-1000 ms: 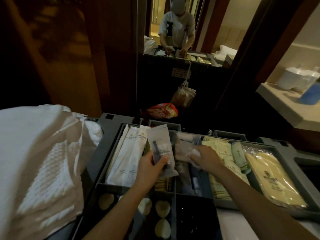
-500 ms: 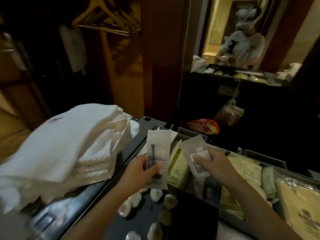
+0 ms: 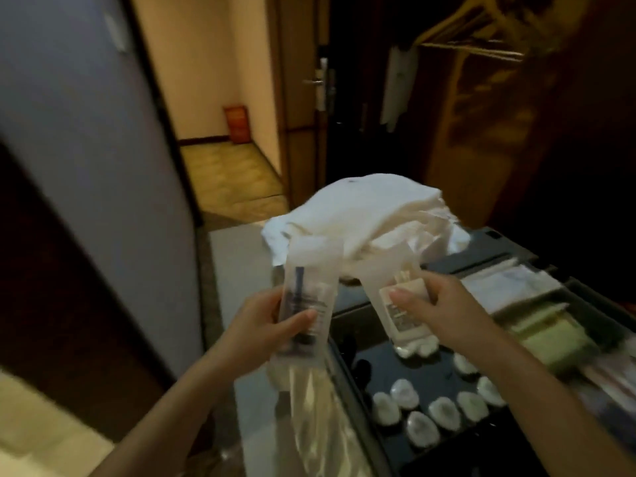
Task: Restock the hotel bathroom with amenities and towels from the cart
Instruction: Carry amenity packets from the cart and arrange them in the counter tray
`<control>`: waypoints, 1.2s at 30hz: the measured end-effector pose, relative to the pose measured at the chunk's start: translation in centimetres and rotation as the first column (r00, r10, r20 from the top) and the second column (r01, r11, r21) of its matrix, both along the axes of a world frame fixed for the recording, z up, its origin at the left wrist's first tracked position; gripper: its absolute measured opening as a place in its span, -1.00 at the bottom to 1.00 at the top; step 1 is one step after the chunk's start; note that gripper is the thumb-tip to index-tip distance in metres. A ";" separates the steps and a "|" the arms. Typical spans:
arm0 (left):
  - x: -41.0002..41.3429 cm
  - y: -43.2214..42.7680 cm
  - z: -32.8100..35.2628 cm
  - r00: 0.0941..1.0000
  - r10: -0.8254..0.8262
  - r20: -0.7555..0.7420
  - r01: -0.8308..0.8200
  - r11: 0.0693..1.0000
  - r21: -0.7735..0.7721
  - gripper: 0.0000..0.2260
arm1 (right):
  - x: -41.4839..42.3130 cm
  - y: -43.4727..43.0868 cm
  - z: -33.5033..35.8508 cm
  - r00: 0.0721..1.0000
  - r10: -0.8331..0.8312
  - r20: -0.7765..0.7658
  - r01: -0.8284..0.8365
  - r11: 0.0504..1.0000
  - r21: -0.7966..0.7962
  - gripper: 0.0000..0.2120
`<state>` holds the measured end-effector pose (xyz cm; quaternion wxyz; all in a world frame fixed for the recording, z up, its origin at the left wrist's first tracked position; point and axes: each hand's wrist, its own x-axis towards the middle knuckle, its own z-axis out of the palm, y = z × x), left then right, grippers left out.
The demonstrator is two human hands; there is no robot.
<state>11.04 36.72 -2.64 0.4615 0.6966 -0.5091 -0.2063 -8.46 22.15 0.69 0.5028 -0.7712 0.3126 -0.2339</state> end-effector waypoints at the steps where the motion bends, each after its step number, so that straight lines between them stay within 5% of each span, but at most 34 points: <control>1: 1.0 2.0 0.1 0.999 0.042 -0.003 -0.042 0.999 -0.002 -0.97 | 1.6 0.8 0.2 0.998 0.056 -0.009 -0.056 0.998 -0.007 -0.93; 10: 9.1 19.3 -1.7 0.907 0.420 -0.018 -0.420 0.907 0.028 -0.80 | 17.4 11.4 -0.4 0.889 0.428 -0.163 -0.445 0.892 -0.086 -0.86; 15: 14.8 28.3 -3.7 0.789 0.613 -0.045 -0.609 0.789 0.077 -0.93 | 26.8 19.0 -2.6 0.829 0.525 -0.194 -0.539 0.842 -0.025 -0.89; 22: 19.3 39.3 -6.2 0.590 0.775 -0.227 -0.784 0.617 0.069 -0.76 | 37.4 30.0 -4.7 0.655 0.748 -0.108 -0.735 0.663 0.139 -0.95; 27: 20.8 45.3 -6.7 0.478 0.831 -0.285 -0.854 0.516 0.070 -0.64 | 43.5 37.1 -6.8 0.639 0.767 -0.058 -0.739 0.633 0.231 -0.93; 31: 21.8 48.7 -7.6 0.308 0.895 -0.323 -0.920 0.367 0.139 -0.70 | 47.8 41.8 -8.5 0.566 0.823 -0.044 -0.793 0.558 0.245 -0.91; 36: 24.4 52.5 -8.7 -0.044 0.929 -0.368 -0.969 0.050 0.241 -0.94 | 54.4 46.3 -10.2 0.434 0.900 -0.051 -0.843 0.425 0.329 -0.89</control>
